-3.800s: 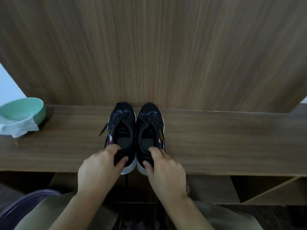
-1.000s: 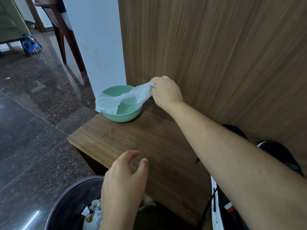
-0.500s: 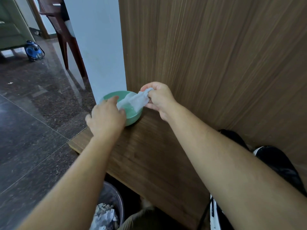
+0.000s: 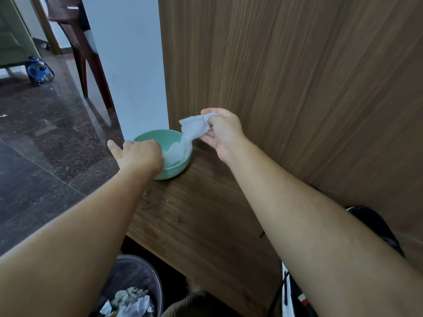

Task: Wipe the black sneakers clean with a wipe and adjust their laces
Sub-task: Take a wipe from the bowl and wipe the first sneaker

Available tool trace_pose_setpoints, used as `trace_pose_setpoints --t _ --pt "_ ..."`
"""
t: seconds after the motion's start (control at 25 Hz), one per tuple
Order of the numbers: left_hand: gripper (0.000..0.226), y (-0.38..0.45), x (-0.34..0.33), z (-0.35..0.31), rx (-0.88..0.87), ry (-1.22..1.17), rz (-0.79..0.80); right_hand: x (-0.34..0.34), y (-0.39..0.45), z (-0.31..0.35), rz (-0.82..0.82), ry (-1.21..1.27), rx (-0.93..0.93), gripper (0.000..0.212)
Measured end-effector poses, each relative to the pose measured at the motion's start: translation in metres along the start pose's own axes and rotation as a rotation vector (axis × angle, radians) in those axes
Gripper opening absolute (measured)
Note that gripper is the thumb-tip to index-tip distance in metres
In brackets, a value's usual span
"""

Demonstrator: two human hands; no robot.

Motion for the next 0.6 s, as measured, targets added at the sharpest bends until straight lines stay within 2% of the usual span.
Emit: trace_pose_setpoints --t 0.12,0.24,0.36,0.48,0.6 --pt "0.02 -0.003 0.0 0.002 -0.002 0.029 0.033 -0.011 -0.009 0.015 0.01 0.072 -0.038 0.021" --pt "0.028 -0.002 0.015 -0.002 -0.019 -0.057 -0.031 -0.023 -0.016 0.019 0.045 0.103 -0.101 0.016" --pt "0.036 0.001 0.035 -0.007 0.045 -0.362 -0.078 -0.031 -0.023 0.017 0.084 0.128 -0.126 0.018" --pt "0.014 0.003 0.045 -0.001 0.196 -0.705 -0.075 -0.027 -0.024 0.016 0.067 0.071 -0.054 0.007" --pt "0.007 -0.008 0.071 -0.013 0.188 -1.033 -0.11 -0.018 -0.029 0.01 0.103 -0.057 -0.012 0.022"
Point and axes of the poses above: each hand's wrist, its own y-axis towards the middle knuckle, its own x-axis out of the back of the hand, z = x × y, the point moved 10 cm from there along y, towards the middle knuckle, and after that the axes turned 15 degrees about -z, right-handed, at the moved point
